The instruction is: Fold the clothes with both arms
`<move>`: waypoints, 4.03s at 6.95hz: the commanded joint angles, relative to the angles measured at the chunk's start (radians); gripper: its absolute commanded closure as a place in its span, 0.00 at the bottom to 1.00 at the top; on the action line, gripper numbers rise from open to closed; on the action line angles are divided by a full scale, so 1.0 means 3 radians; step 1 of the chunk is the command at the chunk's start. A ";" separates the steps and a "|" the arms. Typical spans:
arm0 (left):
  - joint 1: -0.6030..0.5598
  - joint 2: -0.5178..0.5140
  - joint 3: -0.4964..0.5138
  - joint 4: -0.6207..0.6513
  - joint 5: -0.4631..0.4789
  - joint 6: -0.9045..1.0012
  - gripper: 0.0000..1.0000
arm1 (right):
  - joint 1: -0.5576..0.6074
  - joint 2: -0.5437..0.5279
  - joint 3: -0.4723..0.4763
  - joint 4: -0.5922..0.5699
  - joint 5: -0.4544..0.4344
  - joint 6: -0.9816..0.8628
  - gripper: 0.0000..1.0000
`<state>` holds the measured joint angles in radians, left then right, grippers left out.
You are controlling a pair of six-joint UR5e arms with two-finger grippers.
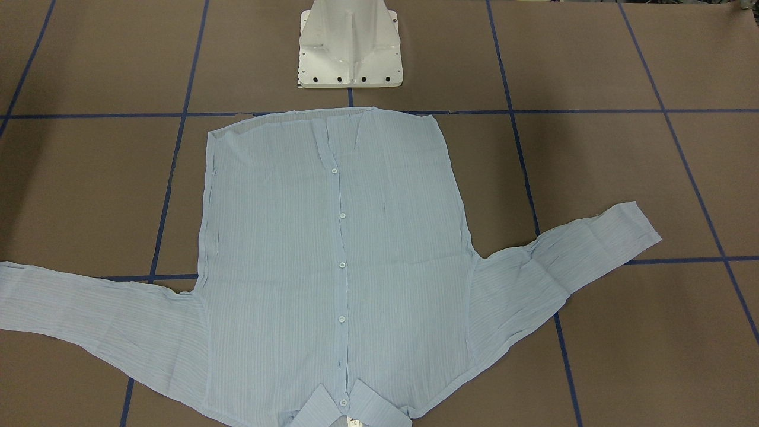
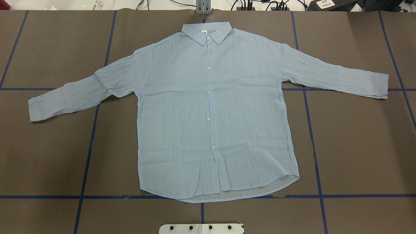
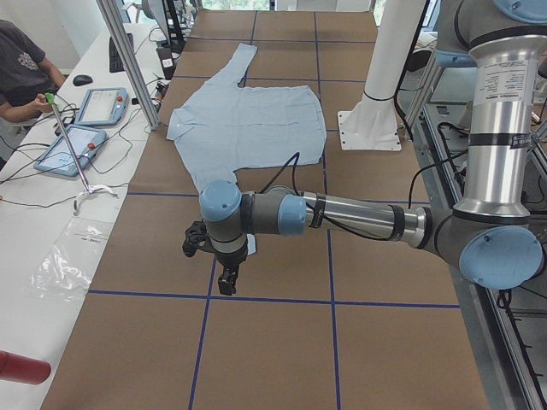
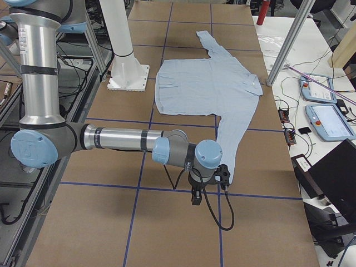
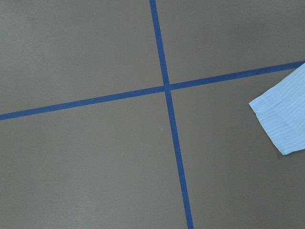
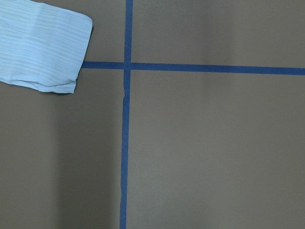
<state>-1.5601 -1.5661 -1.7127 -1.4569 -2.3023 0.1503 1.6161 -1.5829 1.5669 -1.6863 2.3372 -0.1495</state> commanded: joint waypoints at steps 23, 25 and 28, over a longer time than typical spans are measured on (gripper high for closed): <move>0.0051 -0.0307 0.0120 -0.1157 -0.0226 -0.0041 0.00 | -0.0928 0.0915 -0.1653 0.2844 -0.0085 0.0560 0.00; 0.0051 -0.0307 0.0115 -0.1157 -0.0226 -0.0041 0.00 | -0.0928 0.1082 -0.1944 0.2844 -0.0080 0.0356 0.06; 0.0051 -0.0343 0.0115 -0.1157 -0.0221 -0.0041 0.00 | -0.0938 0.1348 -0.2430 0.2839 -0.0064 0.0161 0.08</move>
<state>-1.5447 -1.6636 -1.6786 -1.8040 -2.3697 0.1380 1.3354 -1.2121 0.8902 -0.8343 2.3179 -0.0835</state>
